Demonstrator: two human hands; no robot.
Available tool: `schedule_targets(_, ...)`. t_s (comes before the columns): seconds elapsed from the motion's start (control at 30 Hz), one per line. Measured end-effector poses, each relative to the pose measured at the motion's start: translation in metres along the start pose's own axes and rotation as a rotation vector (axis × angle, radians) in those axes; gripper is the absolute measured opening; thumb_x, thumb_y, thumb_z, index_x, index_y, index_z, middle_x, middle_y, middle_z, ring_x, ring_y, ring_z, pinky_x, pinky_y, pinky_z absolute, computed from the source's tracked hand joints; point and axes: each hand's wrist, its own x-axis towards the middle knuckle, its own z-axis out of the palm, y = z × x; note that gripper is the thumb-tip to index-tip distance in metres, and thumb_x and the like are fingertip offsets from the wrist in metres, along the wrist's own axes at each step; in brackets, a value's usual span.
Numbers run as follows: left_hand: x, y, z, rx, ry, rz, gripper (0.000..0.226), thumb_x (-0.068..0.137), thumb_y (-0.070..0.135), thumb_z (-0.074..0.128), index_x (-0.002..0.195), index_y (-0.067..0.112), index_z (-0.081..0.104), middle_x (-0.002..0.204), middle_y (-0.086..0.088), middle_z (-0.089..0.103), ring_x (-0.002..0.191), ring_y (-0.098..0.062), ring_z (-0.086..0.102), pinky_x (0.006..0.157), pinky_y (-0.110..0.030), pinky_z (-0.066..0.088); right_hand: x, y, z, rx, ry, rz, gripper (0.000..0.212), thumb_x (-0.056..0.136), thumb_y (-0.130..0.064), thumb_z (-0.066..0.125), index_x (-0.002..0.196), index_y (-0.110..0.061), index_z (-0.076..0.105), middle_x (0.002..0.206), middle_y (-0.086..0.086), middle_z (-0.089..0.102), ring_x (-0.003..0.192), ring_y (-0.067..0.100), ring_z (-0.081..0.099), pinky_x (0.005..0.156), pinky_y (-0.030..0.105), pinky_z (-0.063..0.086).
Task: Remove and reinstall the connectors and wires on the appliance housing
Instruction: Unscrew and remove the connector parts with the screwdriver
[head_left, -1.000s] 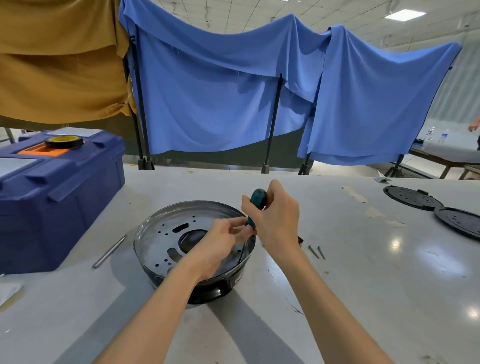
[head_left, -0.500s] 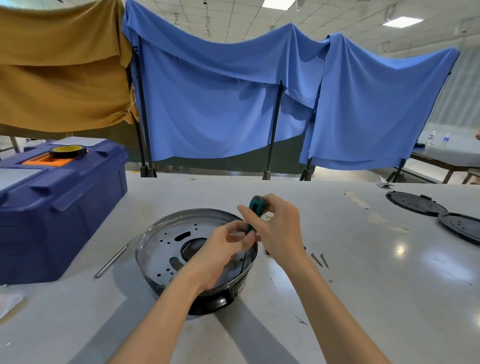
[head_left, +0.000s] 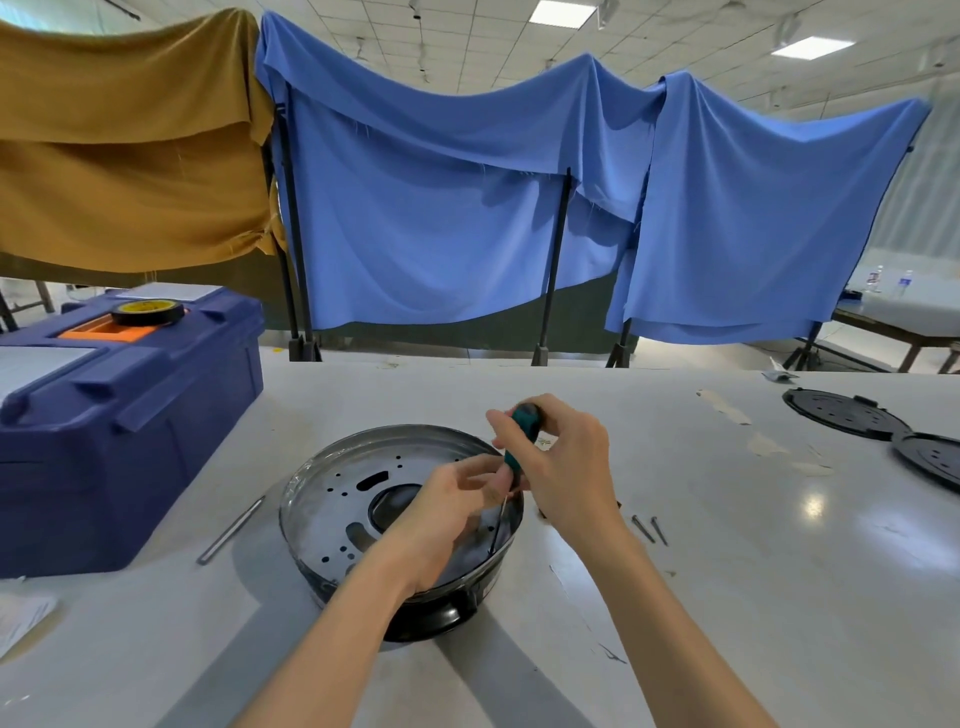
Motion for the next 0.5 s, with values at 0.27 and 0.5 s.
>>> schedule_targets(0.27,-0.0025,0.002,0.0015,-0.06,-0.01,0.026,0.024,0.082,0.03,0.064,0.103,0.018,0.067,0.093,-0.001,0.076,0.082,-0.008,0.071,0.062,-0.013,0.051,-0.0032,-0.0016,0.0088,0.02,0.108,-0.019,0.036,0.081,-0.033,0.075,0.069,-0.006,0.056,0.064,0.013,0.061,0.062,0.026,0.054,0.062,0.036,0.048)
schedule_targets(0.5,-0.0035,0.0028,0.0031,-0.091,-0.029,0.029,0.025,0.08,0.031,0.063,0.102,0.019,0.068,0.096,-0.002,0.076,0.085,-0.012,0.072,0.066,-0.016,0.054,-0.0049,0.0007,0.0092,0.007,0.123,-0.03,0.035,0.083,-0.033,0.074,0.066,-0.011,0.052,0.057,0.007,0.052,0.058,0.019,0.047,0.056,0.025,0.041)
